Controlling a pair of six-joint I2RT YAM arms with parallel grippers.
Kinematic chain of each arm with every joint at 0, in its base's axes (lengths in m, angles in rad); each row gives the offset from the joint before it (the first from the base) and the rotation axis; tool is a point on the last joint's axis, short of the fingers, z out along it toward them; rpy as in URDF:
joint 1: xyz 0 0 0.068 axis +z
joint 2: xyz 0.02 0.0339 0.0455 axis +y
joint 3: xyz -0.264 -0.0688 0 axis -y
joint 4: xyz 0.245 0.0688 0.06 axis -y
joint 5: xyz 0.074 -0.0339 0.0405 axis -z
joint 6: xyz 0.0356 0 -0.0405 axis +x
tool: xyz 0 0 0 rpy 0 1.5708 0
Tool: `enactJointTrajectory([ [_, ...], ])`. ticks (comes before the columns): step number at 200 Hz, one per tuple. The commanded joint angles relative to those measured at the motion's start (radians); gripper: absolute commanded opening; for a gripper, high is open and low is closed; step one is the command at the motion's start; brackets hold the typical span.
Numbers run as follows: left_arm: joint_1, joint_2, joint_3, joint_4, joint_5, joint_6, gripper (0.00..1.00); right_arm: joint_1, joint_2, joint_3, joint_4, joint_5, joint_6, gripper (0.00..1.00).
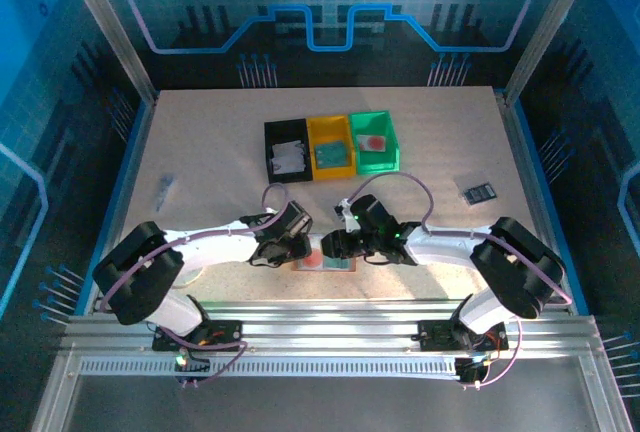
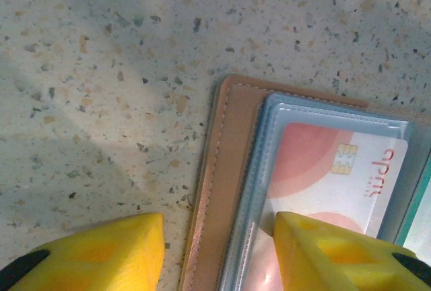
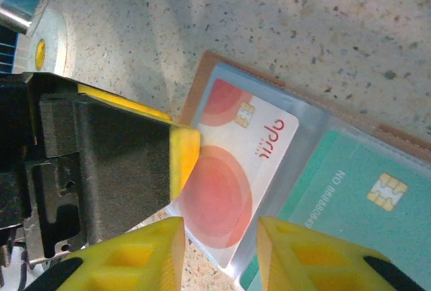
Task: Take the credit cards out of the card holder
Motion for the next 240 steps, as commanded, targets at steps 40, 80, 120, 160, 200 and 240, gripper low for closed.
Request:
enactJointTrajectory([
  [40, -0.044, 0.004, -0.035, 0.305, 0.157, -0.023, 0.46, 0.014, 0.068, 0.004, 0.013, 0.023, 0.08, 0.33],
  [80, -0.044, -0.037, -0.063, 0.29, 0.149, -0.025, 0.46, 0.05, 0.091, 0.035, 0.003, 0.067, 0.105, 0.33],
  [120, -0.044, -0.143, -0.08, 0.191, 0.08, 0.007, 0.51, 0.058, 0.099, 0.046, -0.03, 0.101, 0.128, 0.32],
  [160, -0.044, -0.218, -0.088, 0.1, 0.062, 0.031, 0.51, 0.057, 0.101, 0.05, -0.048, 0.119, 0.135, 0.3],
  [200, -0.043, -0.21, -0.096, 0.038, 0.051, 0.057, 0.51, 0.057, 0.093, 0.056, -0.068, 0.125, 0.129, 0.29],
  [240, -0.042, -0.206, -0.105, -0.001, 0.036, 0.069, 0.49, 0.058, 0.097, 0.055, -0.064, 0.117, 0.126, 0.28],
])
